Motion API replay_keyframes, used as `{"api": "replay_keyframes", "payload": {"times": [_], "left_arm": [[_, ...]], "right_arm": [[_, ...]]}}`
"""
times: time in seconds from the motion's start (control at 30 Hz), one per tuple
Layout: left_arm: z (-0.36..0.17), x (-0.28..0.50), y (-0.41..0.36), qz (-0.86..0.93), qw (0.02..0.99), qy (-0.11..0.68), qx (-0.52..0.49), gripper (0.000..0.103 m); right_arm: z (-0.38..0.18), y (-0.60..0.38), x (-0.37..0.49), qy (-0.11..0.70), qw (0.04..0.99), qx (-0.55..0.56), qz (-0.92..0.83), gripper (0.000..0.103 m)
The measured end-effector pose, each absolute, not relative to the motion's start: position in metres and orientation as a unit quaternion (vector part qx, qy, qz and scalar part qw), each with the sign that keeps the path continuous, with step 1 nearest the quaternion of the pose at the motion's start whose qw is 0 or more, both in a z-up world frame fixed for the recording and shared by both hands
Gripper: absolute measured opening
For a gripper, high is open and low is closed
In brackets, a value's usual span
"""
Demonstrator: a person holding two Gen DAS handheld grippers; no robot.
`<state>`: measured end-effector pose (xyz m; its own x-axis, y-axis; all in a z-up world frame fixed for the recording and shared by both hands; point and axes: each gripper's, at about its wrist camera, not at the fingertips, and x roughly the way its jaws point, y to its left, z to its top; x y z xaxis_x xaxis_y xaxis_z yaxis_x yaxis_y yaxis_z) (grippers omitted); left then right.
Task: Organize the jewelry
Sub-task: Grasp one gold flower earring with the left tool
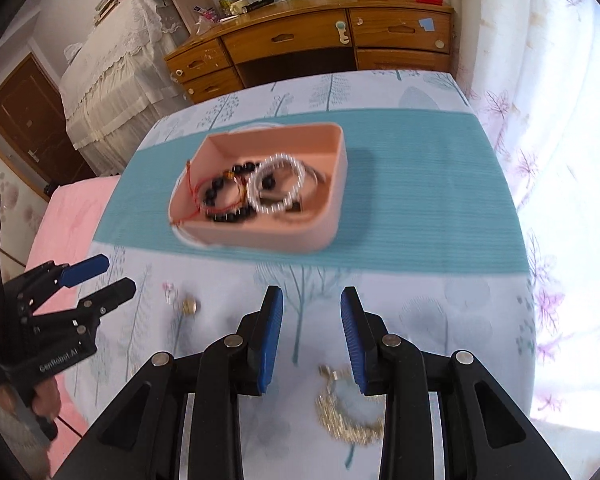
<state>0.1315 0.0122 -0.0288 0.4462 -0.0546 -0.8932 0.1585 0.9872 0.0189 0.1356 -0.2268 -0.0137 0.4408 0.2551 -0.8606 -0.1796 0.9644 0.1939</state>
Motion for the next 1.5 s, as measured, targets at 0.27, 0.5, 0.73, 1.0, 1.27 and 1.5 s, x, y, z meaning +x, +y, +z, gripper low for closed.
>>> {"api": "replay_keyframes", "payload": {"times": [0.27, 0.5, 0.73, 1.0, 1.27, 1.5], "left_arm": [[-0.048, 0.097, -0.025, -0.116, 0.836, 0.527, 0.094, 0.051], [-0.073, 0.096, -0.057, -0.171, 0.814, 0.539, 0.135, 0.051], [-0.086, 0.105, -0.072, -0.229, 0.792, 0.548, 0.143, 0.051], [-0.097, 0.119, -0.086, -0.249, 0.784, 0.546, 0.160, 0.051], [-0.104, 0.130, -0.088, -0.246, 0.786, 0.543, 0.161, 0.029], [-0.104, 0.130, -0.077, -0.223, 0.802, 0.536, 0.141, 0.017]], "right_arm": [[-0.026, -0.251, 0.076, 0.524, 0.842, 0.036, 0.124, 0.030], [-0.044, -0.237, 0.037, 0.531, 0.833, 0.024, 0.151, 0.030], [-0.061, -0.218, 0.023, 0.544, 0.819, 0.026, 0.181, 0.030], [-0.077, -0.210, 0.030, 0.559, 0.807, 0.033, 0.187, 0.030], [-0.081, -0.208, 0.032, 0.561, 0.805, 0.030, 0.190, 0.030], [-0.083, -0.206, 0.039, 0.560, 0.806, 0.028, 0.191, 0.030]]}}
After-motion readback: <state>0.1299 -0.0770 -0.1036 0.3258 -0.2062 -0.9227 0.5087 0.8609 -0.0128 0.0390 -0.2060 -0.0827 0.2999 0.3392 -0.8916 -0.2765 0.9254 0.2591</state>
